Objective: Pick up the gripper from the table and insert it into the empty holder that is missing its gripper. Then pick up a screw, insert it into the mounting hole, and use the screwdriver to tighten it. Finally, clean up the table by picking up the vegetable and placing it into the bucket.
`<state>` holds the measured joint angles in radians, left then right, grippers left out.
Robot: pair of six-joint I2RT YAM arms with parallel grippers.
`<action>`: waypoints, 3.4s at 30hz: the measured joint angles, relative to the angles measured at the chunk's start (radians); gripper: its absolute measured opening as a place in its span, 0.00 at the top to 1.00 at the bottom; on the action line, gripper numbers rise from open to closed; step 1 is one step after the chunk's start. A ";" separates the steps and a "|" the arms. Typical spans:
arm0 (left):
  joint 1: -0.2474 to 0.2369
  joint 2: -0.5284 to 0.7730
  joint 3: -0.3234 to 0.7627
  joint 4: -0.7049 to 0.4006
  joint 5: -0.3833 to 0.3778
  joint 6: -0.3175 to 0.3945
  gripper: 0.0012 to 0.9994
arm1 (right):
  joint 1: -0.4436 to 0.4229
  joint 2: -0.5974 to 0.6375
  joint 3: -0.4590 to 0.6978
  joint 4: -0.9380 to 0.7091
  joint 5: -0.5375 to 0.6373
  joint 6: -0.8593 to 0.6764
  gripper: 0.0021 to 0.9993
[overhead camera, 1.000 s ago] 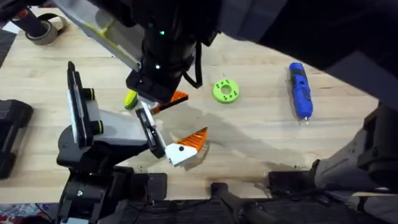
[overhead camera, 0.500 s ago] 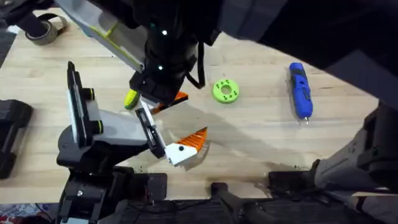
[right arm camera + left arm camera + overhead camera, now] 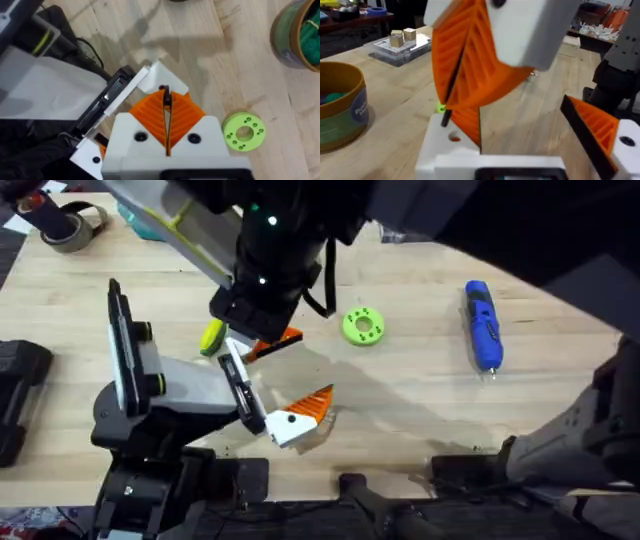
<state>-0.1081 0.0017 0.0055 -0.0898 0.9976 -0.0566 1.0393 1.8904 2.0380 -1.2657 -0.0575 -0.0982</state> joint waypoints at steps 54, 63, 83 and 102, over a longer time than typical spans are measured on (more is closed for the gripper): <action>0.000 0.000 0.000 0.000 0.000 0.000 0.02 | 0.000 0.075 0.088 -0.110 -0.038 -0.047 0.99; 0.000 0.000 0.000 0.000 0.000 0.000 0.02 | 0.000 0.075 0.088 -0.110 -0.037 -0.053 0.99; 0.000 0.004 0.000 0.000 -0.007 -0.013 0.02 | 0.004 0.109 0.091 -0.110 -0.033 -0.053 0.99; 0.000 0.003 0.000 0.003 -0.026 -0.012 0.02 | 0.004 0.110 0.091 -0.055 -0.038 -0.053 0.99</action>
<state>-0.1078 0.0051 0.0055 -0.0868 0.9715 -0.0689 1.0431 2.0003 2.1292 -1.3203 -0.0952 -0.1509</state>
